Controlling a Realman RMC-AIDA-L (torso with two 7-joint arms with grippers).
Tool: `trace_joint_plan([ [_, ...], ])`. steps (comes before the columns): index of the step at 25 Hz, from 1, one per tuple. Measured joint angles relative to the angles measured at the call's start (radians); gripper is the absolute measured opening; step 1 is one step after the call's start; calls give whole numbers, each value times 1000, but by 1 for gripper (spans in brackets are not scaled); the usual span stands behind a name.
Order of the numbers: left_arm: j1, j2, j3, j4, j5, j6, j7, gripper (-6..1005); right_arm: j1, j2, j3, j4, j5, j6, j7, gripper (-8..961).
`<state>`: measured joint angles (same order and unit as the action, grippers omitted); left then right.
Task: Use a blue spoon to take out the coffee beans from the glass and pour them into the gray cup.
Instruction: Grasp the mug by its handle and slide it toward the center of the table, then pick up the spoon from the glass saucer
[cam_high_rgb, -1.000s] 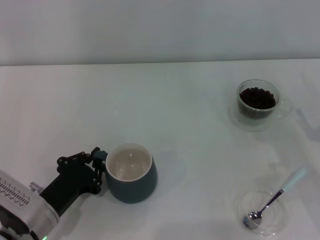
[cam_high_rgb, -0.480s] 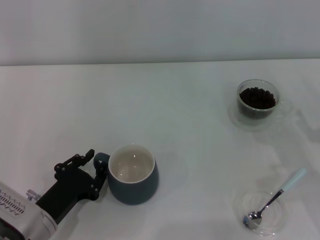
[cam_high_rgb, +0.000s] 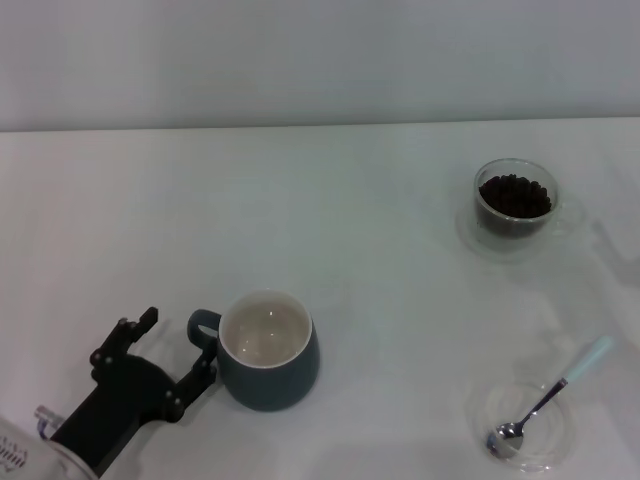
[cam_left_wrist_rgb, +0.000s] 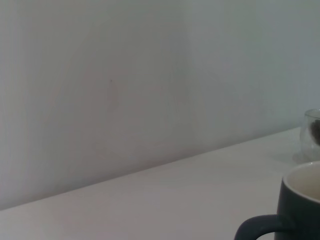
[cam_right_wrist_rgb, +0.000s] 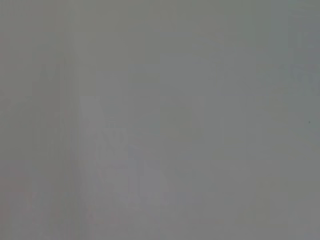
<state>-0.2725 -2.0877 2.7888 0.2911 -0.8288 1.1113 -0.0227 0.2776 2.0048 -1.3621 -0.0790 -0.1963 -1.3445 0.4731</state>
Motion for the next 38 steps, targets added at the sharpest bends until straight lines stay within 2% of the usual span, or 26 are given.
trace_joint_plan([
  [6, 79, 1, 3, 2, 3, 73, 36, 828, -2, -1, 0, 5, 0, -1, 22, 872],
  [9, 137, 2, 2, -5, 0, 163, 47, 869, -12, -16, -2, 6, -3, 5, 129, 872],
  [10, 154, 2, -2, -6, -6, 196, 47, 882, -16, -29, -5, 5, -7, 8, 180, 871],
  [12, 192, 3, -8, -7, -32, 266, 46, 895, -23, -68, -26, 9, -41, 19, 325, 871],
  [13, 209, 4, -10, -8, -56, 300, 44, 894, -25, -117, -56, 13, -110, 40, 497, 871],
  [14, 231, 4, -10, -11, -92, 341, 42, 894, -26, -144, -75, 15, -156, 46, 584, 871],
  [15, 241, 4, -10, -15, -116, 363, 42, 893, -26, -144, -75, 15, -156, 46, 584, 871],
  [18, 262, 4, -10, -34, -196, 419, 41, 892, -26, -204, -116, 20, -284, 25, 789, 871],
  [21, 262, 4, -11, -45, -263, 437, 38, 892, -26, -238, -128, 30, -410, -21, 925, 871],
  [23, 259, 4, -11, -46, -302, 443, 37, 892, -25, -244, -129, 42, -462, -38, 973, 871],
  [26, 251, 5, -11, -46, -341, 447, 36, 892, -27, -241, -134, 58, -499, -64, 1012, 871],
  [32, 232, 5, -11, -47, -347, 451, 35, 891, -28, -212, -181, 65, -512, -65, 1032, 871],
  [33, 227, 5, -8, -47, -347, 462, 35, 891, -25, -201, -188, 65, -519, -51, 1032, 871],
  [38, 220, 5, -6, -47, -348, 475, 35, 891, -13, -187, -200, 64, -546, -42, 1033, 871],
])
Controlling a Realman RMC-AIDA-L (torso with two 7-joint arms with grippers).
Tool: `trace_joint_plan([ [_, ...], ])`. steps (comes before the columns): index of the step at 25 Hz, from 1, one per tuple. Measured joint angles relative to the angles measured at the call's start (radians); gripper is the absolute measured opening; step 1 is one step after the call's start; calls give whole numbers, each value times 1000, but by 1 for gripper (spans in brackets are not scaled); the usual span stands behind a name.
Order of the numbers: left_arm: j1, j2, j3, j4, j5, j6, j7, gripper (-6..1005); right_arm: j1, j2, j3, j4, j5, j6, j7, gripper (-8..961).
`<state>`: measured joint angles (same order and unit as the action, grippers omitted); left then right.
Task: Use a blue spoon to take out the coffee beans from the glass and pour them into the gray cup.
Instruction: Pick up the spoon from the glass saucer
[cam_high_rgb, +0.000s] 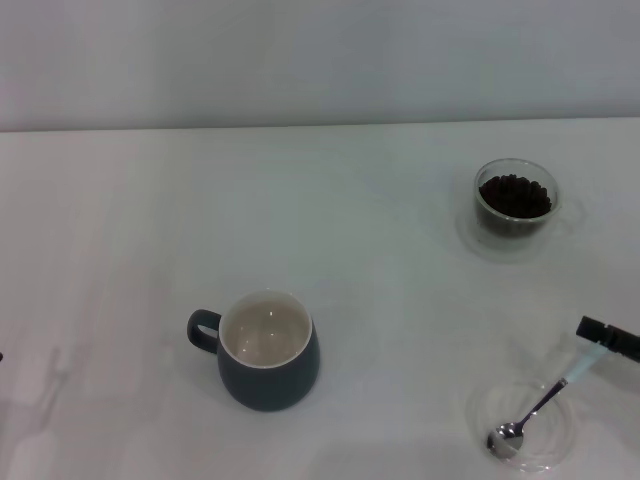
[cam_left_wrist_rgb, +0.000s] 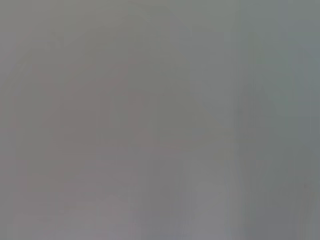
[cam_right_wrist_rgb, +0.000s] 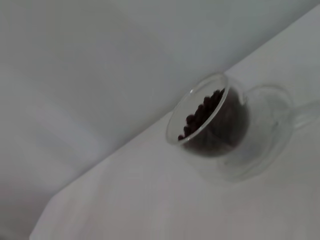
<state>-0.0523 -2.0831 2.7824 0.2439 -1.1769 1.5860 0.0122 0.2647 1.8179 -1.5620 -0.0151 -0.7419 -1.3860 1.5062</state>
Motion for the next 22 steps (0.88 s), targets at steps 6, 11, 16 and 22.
trace_joint_plan([
  [6, 0, 0, -3, 0, -2, 0, 0, 891, 17, 4, -27, 1, -16, 10, 9, 867],
  [11, 3, 0, -4, 0, -4, 1, 0, 892, 12, 8, -30, 1, -11, 12, 12, 861],
  [16, 4, 0, -4, 0, -5, 2, 0, 891, 9, 9, -28, 1, -7, 13, 12, 747],
  [22, 3, 0, -5, 0, -5, 4, 0, 892, 9, 9, -27, 0, -5, 13, 13, 486],
])
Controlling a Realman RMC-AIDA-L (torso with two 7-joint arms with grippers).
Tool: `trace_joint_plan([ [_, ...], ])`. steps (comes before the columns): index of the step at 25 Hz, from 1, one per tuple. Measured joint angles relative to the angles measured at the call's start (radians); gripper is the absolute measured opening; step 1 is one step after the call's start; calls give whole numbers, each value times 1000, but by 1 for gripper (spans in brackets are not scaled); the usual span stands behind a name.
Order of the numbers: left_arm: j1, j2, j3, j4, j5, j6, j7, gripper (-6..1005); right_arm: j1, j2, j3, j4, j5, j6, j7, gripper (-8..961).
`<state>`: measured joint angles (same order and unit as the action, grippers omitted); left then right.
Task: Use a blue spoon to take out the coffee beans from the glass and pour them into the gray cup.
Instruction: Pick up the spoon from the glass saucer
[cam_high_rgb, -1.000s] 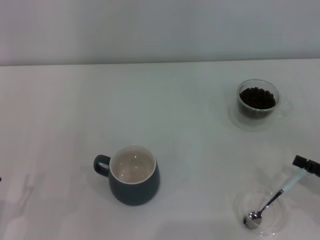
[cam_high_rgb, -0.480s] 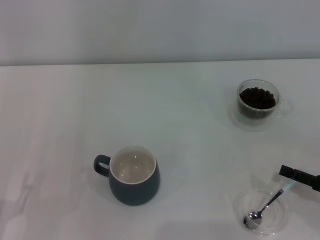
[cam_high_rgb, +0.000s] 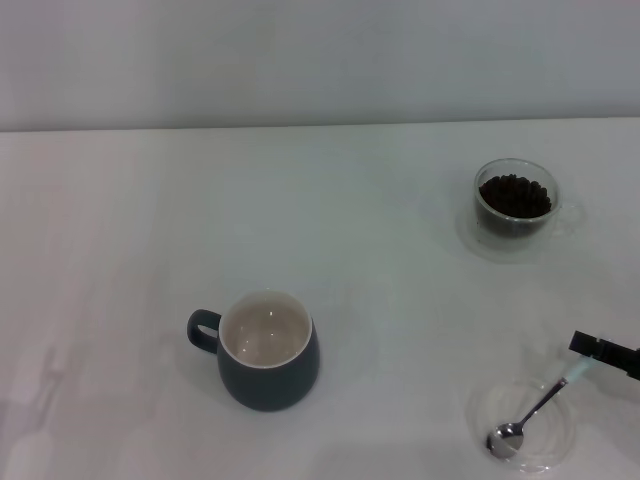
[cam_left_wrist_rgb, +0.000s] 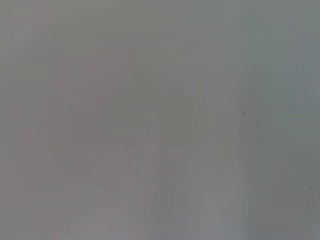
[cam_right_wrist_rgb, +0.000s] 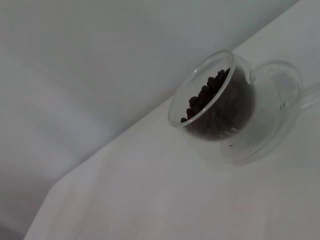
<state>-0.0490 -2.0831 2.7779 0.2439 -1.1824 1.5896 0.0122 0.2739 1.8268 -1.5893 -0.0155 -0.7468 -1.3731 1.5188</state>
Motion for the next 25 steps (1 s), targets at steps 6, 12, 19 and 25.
trace_joint_plan([
  [6, -2, 0, 0, 0, 0, 6, 0, 892, 0, -5, 7, -2, 0, -13, 1, 260],
  [12, -3, 0, 0, 0, -3, 11, 0, 892, -1, -15, 14, 1, 4, -50, 10, 184],
  [19, -3, 0, 0, 0, -4, 11, 0, 892, 1, -22, 16, -3, 11, -86, 31, 161],
  [25, -3, 0, 0, 0, -5, 11, 0, 891, 7, -18, 43, -13, 13, -117, 36, 152],
])
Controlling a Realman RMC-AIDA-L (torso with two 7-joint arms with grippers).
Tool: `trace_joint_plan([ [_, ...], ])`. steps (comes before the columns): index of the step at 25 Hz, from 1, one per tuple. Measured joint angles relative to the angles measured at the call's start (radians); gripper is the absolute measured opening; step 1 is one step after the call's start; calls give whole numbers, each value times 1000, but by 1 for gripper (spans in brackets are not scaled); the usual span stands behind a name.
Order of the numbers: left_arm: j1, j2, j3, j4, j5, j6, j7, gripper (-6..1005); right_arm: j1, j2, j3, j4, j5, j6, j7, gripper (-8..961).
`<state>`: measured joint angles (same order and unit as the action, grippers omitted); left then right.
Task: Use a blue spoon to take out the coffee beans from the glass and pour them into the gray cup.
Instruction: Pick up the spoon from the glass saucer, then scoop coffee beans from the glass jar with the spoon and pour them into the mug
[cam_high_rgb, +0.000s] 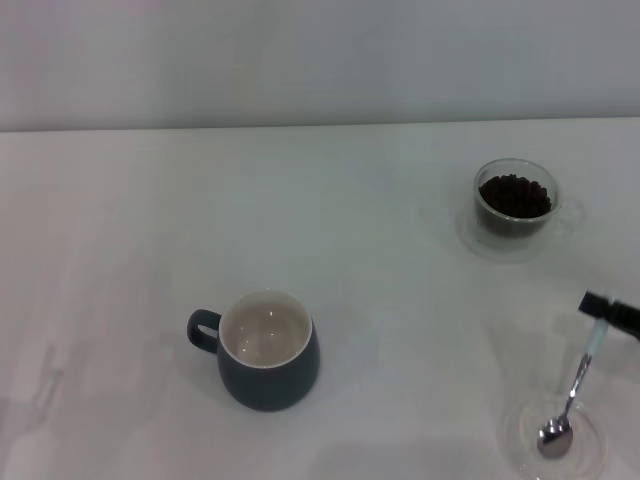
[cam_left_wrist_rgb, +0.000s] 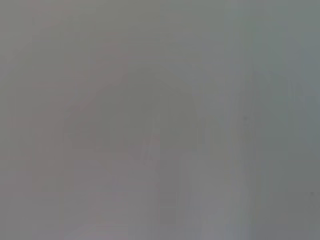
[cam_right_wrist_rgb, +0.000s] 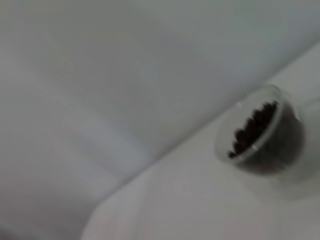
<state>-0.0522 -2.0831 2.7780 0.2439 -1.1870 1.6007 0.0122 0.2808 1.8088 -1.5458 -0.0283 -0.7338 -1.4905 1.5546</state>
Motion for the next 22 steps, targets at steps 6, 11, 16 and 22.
trace_joint_plan([
  [6, 0, 0, 0, 0, 0, 0, 0, 891, 2, 9, 89, -69, 1, -37, -6, 151],
  [11, 0, 0, 0, 0, 0, -1, 0, 891, 16, 37, 195, -148, 0, -23, -35, 151],
  [16, -1, 0, 0, 0, 0, -1, 0, 891, 86, 66, 245, -200, -4, 41, -82, 152],
  [22, -2, -2, 0, 0, 0, -7, 0, 891, 178, 78, 261, -260, -3, 167, -133, 152],
])
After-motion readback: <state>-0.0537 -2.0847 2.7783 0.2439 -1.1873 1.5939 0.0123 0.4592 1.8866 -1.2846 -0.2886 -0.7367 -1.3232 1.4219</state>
